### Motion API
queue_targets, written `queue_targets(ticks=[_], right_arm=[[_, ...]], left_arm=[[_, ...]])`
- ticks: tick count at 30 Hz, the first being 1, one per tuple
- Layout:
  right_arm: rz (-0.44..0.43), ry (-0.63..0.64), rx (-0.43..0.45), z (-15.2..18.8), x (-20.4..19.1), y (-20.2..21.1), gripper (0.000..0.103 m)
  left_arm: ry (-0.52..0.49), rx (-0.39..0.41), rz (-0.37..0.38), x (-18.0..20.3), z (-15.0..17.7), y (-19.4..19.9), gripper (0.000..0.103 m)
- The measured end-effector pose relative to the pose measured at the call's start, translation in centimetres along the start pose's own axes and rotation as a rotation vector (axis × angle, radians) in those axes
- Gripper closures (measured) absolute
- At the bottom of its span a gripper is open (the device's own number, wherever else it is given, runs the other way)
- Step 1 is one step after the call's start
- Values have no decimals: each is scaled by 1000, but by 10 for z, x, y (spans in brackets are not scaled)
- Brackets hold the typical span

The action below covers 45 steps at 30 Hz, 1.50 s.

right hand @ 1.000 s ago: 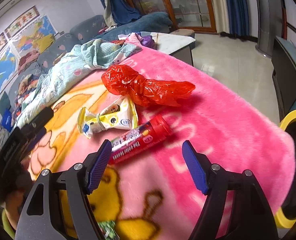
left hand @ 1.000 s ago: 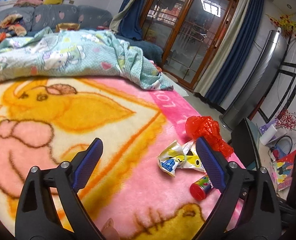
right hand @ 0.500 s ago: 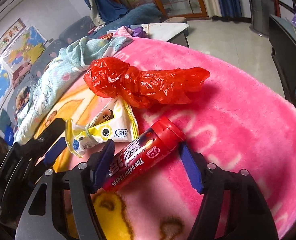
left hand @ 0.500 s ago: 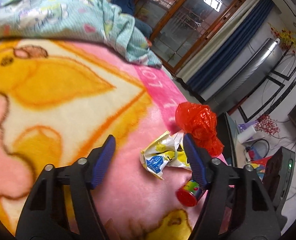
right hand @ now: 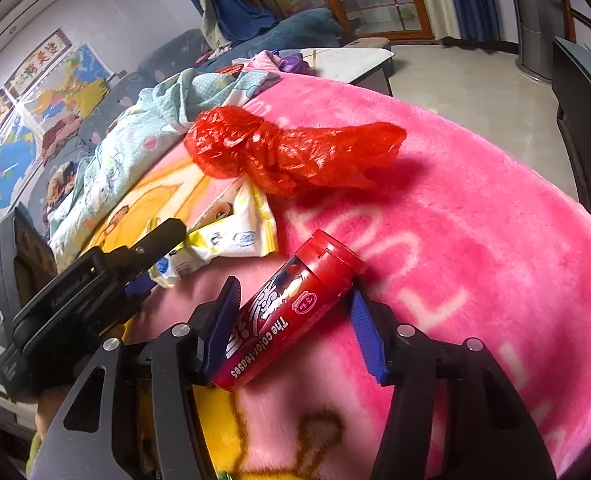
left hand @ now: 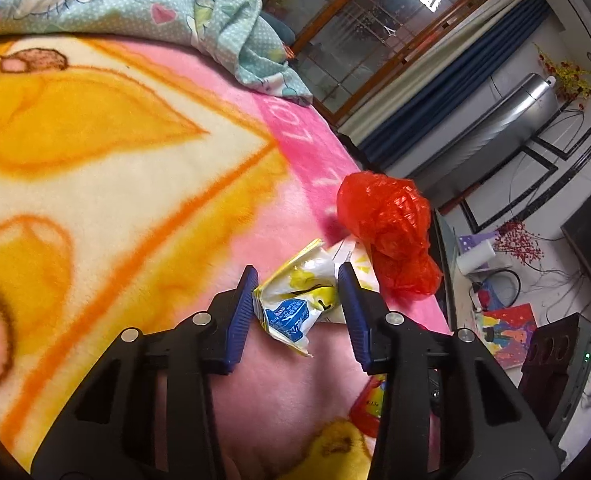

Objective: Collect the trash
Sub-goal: 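Grasp the yellow-white wrapper with the left tool while the right tool grasps the red candy tube, then carry the yellow wrapper and red candy tube with both tools over the yellow bin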

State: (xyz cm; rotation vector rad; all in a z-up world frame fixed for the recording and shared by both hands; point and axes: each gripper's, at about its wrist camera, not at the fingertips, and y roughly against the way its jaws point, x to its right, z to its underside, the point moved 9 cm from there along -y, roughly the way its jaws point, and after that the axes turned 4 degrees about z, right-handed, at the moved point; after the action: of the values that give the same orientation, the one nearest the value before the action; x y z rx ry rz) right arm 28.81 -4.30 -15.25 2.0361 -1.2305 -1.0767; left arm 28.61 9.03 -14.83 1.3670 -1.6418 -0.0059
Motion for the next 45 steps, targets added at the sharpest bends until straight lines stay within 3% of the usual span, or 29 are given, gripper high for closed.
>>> queue_targets(ticks=[10, 17, 24, 29, 35, 45], right_arm=[[-10, 48, -21, 13, -2, 11, 54], [-25, 116, -44, 20, -10, 23, 61], [-40, 164, -37, 24, -17, 39, 67], [-28, 174, -11, 21, -15, 48, 69], [-13, 157, 31, 11, -6, 66, 71], [24, 79, 111, -14, 36, 101, 71]], left_arm=[[-7, -6, -1, 3, 10, 17, 76], [-29, 1, -29, 2, 19, 41, 77], [-102, 108, -138, -2, 8, 83, 77], [-121, 166, -149, 2, -1, 108, 77], [-173, 196, -113, 28, -3, 120, 77], [-267, 164, -45, 77, 16, 109, 77]])
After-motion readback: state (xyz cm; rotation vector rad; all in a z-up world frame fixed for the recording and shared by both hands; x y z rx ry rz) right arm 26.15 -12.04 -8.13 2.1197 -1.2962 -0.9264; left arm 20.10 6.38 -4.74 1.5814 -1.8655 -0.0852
